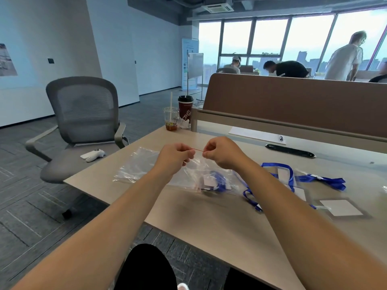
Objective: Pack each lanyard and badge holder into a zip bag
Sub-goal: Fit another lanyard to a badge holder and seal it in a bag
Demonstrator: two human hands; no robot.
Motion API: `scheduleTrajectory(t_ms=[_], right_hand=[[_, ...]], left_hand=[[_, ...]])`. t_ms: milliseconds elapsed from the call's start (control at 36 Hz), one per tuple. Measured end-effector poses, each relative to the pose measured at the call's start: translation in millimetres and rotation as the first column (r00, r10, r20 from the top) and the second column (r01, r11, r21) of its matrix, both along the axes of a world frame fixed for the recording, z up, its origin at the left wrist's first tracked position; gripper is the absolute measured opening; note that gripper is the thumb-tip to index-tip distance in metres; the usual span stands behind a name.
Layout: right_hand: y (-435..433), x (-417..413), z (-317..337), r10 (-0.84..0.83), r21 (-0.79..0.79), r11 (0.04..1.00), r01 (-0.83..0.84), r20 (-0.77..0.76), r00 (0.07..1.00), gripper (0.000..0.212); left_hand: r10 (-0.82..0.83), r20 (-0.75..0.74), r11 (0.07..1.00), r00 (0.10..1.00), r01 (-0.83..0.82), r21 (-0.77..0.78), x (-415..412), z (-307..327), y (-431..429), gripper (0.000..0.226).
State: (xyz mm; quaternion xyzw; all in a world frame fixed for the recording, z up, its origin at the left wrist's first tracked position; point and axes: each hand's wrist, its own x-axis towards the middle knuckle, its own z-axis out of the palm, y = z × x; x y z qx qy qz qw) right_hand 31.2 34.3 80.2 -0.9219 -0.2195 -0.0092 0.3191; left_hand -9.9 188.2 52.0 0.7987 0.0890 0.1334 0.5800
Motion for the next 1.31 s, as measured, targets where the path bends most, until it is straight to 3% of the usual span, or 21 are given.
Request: scheduleTrajectory(t_ms=[111,278,722,833,972,1083,1306], right_hand=[[3,-1,1,0.024,0.012,1.0,-0.024,-0.012,1.0,0.002],[8,-5,1,0.042,-0.024,0.999,-0.042,-0.013,0.999,0.017],[-24,-2,9,0.017,-0.156,0.987,-0.022,-0.035,0.999,0.016],[-30,-4,8,0.017,-0.191,0.981,-0.021,-0.027,1.0,0.014],[-30,-8,6,0.034,-0.224,0.974,-0.035,-0.005,0.999,0.01],[-26,-10,6,0.059,-0.213,0.976,-0.055,0.016,0.998,0.008],[-24,-10,4,0.072,-0.181,0.981,-0.068,0.013,0.997,0.015]], left_hand=[[-0.026,0.022,0.998,0.999,0.025,0.062,-3,1,-3,0.002],[-0.02,0.047,0.985,0.999,0.012,0.171,-6,0,-7,0.003],[0.104,0.065,0.99,0.992,-0.11,0.085,-1,-6,-8,0.009],[0.027,0.012,0.978,1.0,-0.028,0.205,0,-2,-8,0.007],[-0.047,-0.023,0.936,0.999,0.052,0.347,-1,11,-9,0.037],[-0.125,-0.052,0.842,0.991,0.134,0.522,1,15,-15,0.025],[-0.117,-0.061,0.808,0.991,0.131,0.574,1,14,-18,0.016]])
